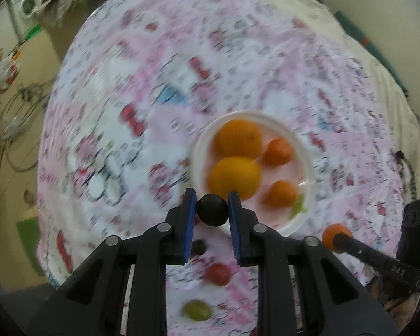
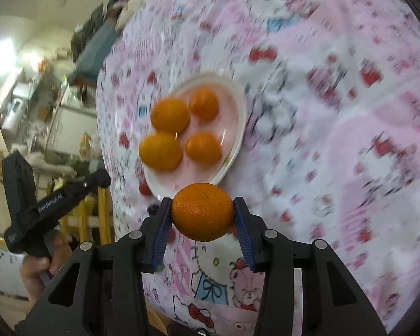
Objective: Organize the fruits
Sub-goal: 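Carry the grape and mandarin over the plate with both tools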
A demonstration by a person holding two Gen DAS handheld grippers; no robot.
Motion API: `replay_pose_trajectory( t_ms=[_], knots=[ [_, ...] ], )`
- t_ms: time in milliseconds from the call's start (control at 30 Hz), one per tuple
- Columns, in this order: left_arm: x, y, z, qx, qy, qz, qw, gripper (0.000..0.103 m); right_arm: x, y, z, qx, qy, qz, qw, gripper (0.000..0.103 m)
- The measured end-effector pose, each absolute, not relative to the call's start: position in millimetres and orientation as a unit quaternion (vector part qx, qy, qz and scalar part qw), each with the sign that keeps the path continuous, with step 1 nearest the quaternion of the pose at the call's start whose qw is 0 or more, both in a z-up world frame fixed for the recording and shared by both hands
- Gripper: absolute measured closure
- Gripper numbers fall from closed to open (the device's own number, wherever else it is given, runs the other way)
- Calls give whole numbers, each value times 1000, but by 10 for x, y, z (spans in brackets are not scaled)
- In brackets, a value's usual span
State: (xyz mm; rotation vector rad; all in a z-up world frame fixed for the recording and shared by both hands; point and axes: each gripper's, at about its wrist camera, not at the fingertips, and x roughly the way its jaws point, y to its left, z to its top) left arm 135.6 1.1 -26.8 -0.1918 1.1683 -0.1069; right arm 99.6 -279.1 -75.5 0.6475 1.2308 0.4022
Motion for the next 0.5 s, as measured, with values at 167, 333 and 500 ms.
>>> replay_pose_trajectory(
  t_ms=[167,333,500],
  knots=[
    [1588,-374,-166,-36,538,-74,839,84,1243,-2981,-588,289,546,174,767,58],
    [1820,-643,-178,2,536,-91,840,84,1488,-3088,-532,278,536,170,779,57],
    [1993,-865,-299,37,536,-102,837,84,1626,-3192,-602,292,536,156,776,57]
  ],
)
